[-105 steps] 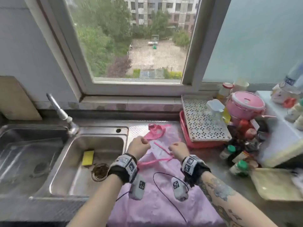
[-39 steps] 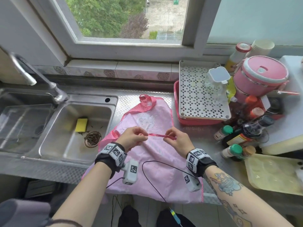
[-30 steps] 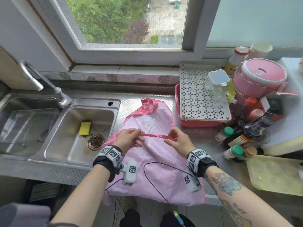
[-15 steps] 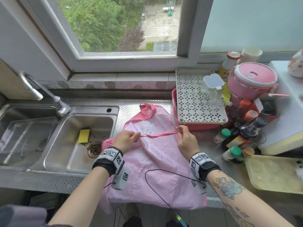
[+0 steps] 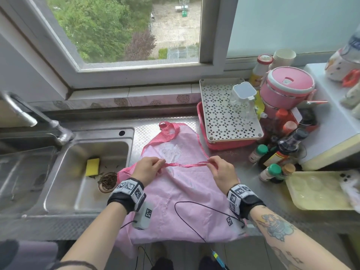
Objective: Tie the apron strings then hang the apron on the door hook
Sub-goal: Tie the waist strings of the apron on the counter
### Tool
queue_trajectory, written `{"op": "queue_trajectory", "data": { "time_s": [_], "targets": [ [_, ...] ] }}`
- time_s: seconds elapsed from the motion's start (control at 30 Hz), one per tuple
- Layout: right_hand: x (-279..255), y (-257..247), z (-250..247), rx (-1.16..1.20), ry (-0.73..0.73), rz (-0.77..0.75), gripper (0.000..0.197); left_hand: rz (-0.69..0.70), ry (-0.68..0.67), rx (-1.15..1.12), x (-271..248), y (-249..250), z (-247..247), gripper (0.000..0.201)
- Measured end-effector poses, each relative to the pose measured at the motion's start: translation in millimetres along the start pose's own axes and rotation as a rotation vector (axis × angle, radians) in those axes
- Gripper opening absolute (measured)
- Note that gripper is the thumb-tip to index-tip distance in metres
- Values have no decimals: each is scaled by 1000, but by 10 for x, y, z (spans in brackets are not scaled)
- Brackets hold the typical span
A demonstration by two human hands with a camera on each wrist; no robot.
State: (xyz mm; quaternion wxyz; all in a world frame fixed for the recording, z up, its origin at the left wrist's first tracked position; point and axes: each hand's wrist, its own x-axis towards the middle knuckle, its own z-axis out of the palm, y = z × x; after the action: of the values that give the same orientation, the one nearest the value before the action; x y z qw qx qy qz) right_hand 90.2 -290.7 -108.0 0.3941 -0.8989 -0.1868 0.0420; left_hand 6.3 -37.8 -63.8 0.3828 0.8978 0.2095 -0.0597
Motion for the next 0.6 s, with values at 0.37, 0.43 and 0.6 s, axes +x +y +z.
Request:
{"op": "queue_trajectory", "data": {
  "time_s": [0.37,0.43,0.6],
  "targets": [
    [-8,-98,-68,210,59,437,25,-40,-21,-125,-8,-92,-40,31],
    [34,-7,-118,396,132,646,25,-59,35,-41,-1,-139,-82,33],
    [85,289,-323,1253,491,935,18,-253,196,64,-2,-406,-246,40]
  ]
}}
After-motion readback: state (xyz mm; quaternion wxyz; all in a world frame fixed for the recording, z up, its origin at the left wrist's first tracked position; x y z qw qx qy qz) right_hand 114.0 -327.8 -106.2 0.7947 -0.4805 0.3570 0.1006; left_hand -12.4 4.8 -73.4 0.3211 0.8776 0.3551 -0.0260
